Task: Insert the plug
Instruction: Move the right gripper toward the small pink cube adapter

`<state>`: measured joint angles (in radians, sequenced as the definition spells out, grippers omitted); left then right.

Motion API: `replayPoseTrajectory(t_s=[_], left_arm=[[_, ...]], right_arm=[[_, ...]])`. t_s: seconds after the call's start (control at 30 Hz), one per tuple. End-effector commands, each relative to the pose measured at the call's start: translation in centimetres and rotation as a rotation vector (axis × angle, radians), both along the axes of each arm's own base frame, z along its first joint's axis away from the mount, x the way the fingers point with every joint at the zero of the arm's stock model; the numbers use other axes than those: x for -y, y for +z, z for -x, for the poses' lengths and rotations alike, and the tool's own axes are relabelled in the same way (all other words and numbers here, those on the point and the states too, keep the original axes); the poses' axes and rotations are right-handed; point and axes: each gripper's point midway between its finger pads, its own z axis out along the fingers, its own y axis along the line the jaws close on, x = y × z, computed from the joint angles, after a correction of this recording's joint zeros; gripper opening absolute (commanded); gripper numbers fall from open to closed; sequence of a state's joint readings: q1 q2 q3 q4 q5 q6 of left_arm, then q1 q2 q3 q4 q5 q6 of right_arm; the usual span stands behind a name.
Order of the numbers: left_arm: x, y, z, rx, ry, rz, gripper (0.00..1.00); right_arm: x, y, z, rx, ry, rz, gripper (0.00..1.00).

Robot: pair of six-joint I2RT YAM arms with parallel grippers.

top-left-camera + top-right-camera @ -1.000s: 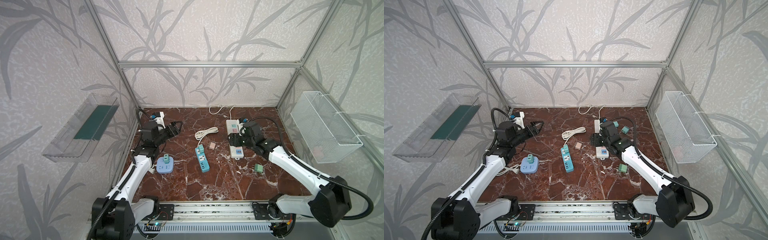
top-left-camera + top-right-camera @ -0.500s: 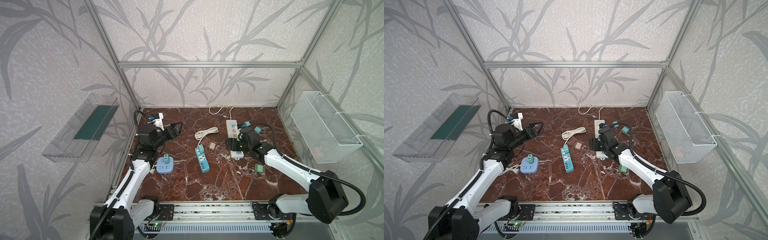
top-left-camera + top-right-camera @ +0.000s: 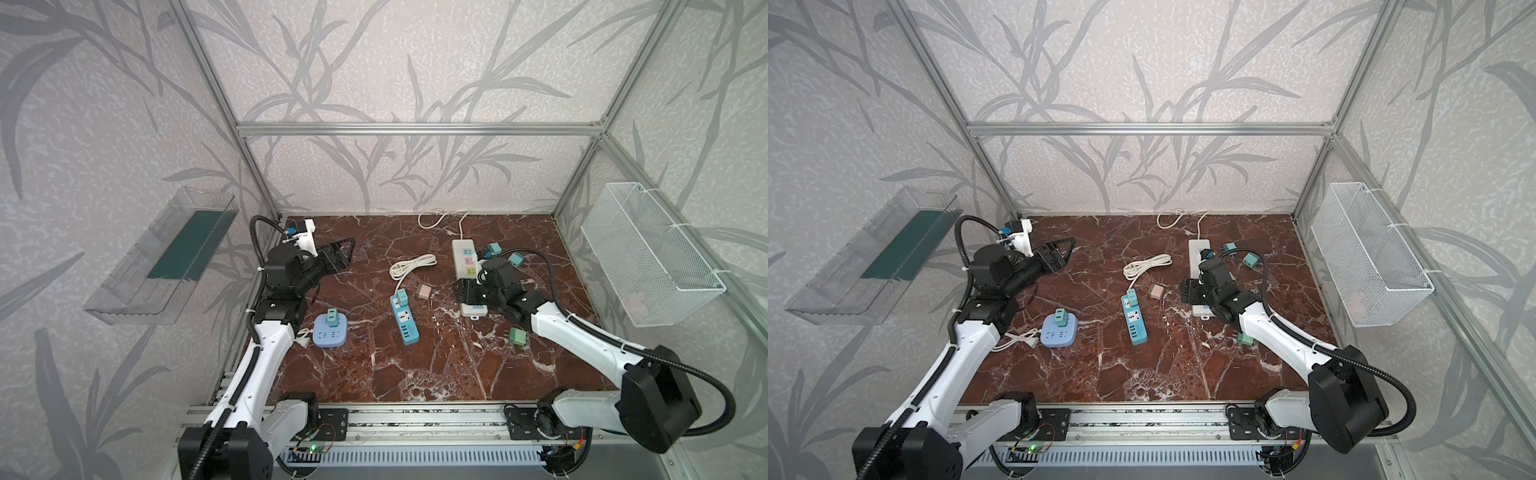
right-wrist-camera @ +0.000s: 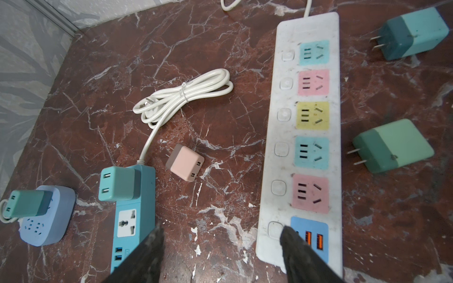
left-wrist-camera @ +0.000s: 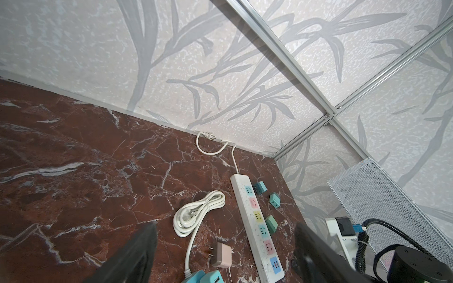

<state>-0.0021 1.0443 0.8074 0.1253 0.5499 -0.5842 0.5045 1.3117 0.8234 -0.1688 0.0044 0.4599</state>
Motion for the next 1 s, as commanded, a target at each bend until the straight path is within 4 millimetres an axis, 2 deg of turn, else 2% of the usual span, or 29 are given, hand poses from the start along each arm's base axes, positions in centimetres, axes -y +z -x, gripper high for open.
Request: replayPoseTrajectory(t_s=[0.0, 0.07, 0.17, 0.27, 0.4, 0.47, 0.6, 0.73, 0.83, 0.97], left_arm=[[0.4, -0.3, -0.1, -0.014, -0.018, 0.0, 0.84], [0.7, -0.9, -0.3, -0.032, -0.014, -0.003, 0.83], [2.3, -2.5, -0.3, -0.088, -0.037, -0.071, 0.82], [4.0, -4.4, 0.0, -0.159, -0.051, -0.178, 0.8], [5.0, -5.6, -0.2, -0.198, -0.054, -0.161, 0.81], [5.2, -5.9, -0.4, -0.218, -0.054, -0.143, 0.81], [6.0, -5.9, -0.4, -0.228, -0.094, -0.107, 0.81], [6.2, -5.5, -0.2, -0.217, -0.106, -0.09, 0.81], [6.4, -5.1, 0.0, -0.207, -0.115, -0.078, 0.8], [6.4, -4.6, 0.3, -0.193, -0.119, -0.073, 0.8]], right_arm=[[0.8, 0.0, -0.2, -0.026, 0.003, 0.081, 0.74], [0.6, -1.0, -0.1, -0.066, 0.018, 0.093, 0.74], [-0.5, -2.4, -0.3, -0.116, 0.053, 0.079, 0.73], [-2.4, -3.7, -1.3, -0.154, 0.089, 0.039, 0.73], [-5.6, -4.8, -3.2, -0.194, 0.121, 0.067, 0.77], [-7.4, -5.8, -4.4, -0.203, 0.137, 0.077, 0.83], [-10.7, -6.2, -6.7, -0.185, 0.184, 0.125, 0.84], [-11.5, -8.0, -7.9, -0.234, 0.172, 0.19, 0.82], [-12.1, -9.2, -7.9, -0.252, 0.187, 0.208, 0.72], [-12.2, -10.3, -7.5, -0.28, 0.196, 0.248, 0.64]])
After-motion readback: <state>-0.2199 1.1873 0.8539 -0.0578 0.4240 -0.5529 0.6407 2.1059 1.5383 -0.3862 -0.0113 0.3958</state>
